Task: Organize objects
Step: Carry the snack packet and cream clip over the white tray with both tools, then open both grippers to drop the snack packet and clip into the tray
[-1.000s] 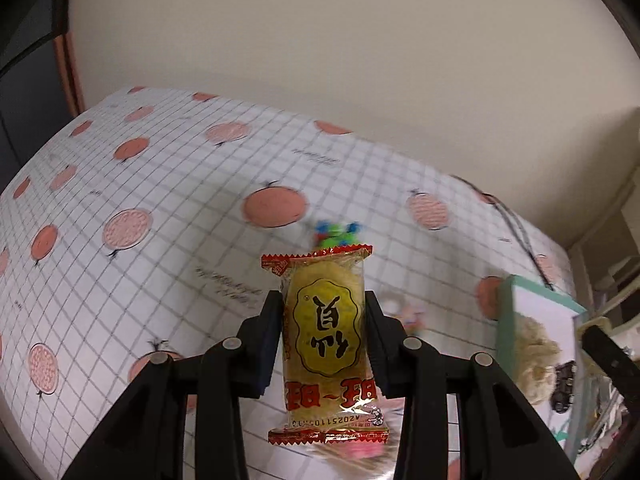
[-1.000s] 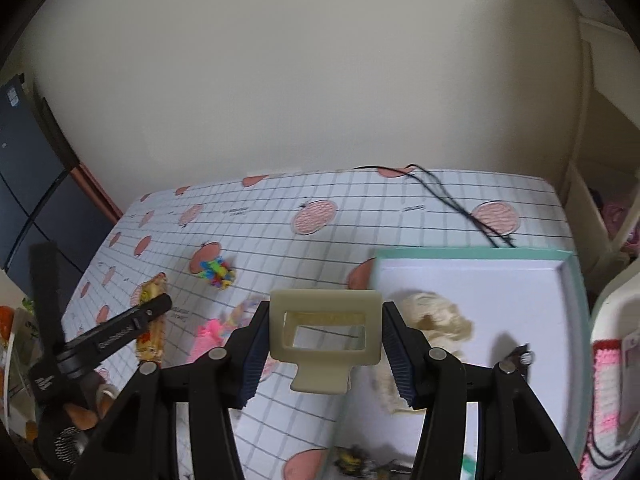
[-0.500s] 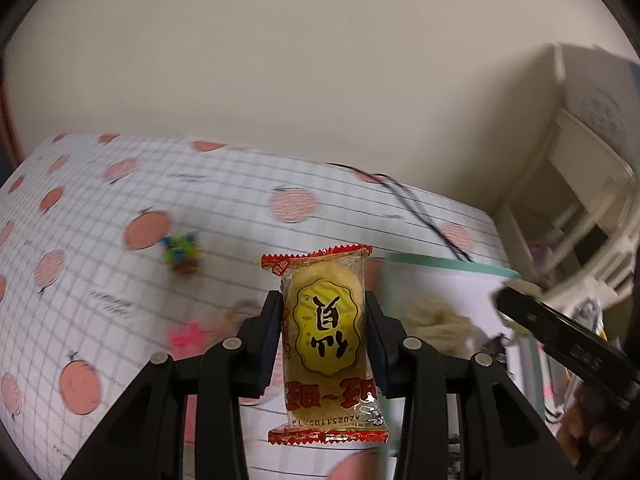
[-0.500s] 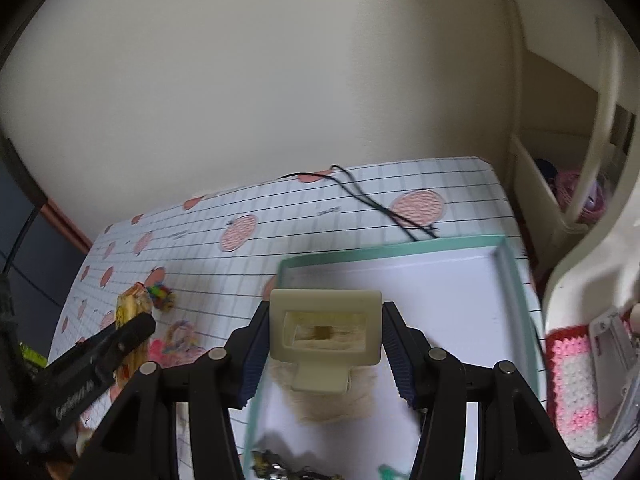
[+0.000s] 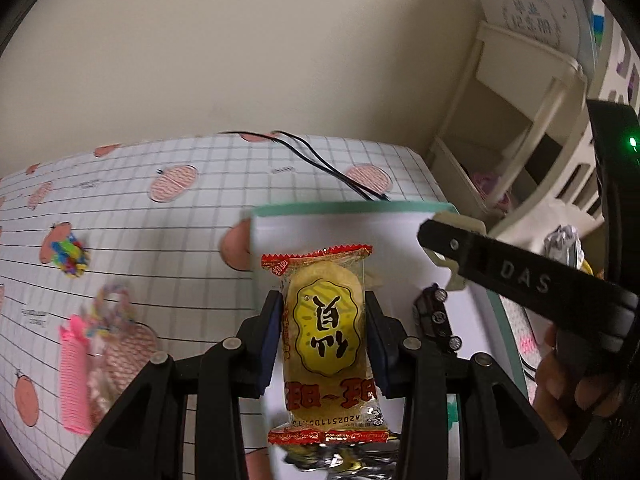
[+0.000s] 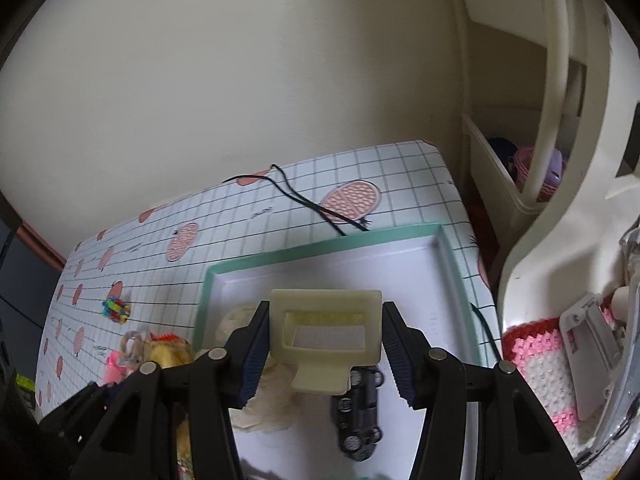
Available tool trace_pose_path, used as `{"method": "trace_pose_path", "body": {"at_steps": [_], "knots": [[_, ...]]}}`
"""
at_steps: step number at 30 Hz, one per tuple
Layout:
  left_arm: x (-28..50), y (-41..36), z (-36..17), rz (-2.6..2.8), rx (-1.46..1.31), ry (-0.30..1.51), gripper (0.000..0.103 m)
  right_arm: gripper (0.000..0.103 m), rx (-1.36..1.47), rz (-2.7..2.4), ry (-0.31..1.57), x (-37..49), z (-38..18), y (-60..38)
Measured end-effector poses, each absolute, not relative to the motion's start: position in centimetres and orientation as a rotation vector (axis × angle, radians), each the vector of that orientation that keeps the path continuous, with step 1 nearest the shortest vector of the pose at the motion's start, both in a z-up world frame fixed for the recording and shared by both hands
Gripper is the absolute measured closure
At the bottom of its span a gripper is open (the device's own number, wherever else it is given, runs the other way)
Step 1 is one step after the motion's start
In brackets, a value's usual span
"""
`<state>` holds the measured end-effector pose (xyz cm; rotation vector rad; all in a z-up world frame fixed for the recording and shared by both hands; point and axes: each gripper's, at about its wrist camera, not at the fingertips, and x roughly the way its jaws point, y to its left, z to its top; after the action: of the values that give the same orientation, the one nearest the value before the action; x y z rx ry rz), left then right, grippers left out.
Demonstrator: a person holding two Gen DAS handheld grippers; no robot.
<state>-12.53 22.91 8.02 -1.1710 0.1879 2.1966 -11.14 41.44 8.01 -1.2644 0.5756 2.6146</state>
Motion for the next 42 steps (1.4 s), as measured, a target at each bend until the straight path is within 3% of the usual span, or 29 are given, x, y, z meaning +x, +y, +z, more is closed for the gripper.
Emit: {"method": "trace_pose_path", "body": {"at_steps": [31, 35, 42], "knots": [[-11.7, 24.5, 5.3, 2.152, -1.228, 0.286, 0.062, 0.047, -1.273, 2.6, 0.586, -11.5, 6.1, 42.1], [-11.9, 24.4, 5.3, 2.153, -1.236, 0.283, 0.061, 0.04, -1.261, 2.609, 0.592, -11.4, 6.3, 42.1], [-12.2, 24.1, 4.8, 2.164, -1.258, 0.292, 0.061, 0.04, -1.258, 2.614, 0.586, -11.4, 6.5, 42.0]]}}
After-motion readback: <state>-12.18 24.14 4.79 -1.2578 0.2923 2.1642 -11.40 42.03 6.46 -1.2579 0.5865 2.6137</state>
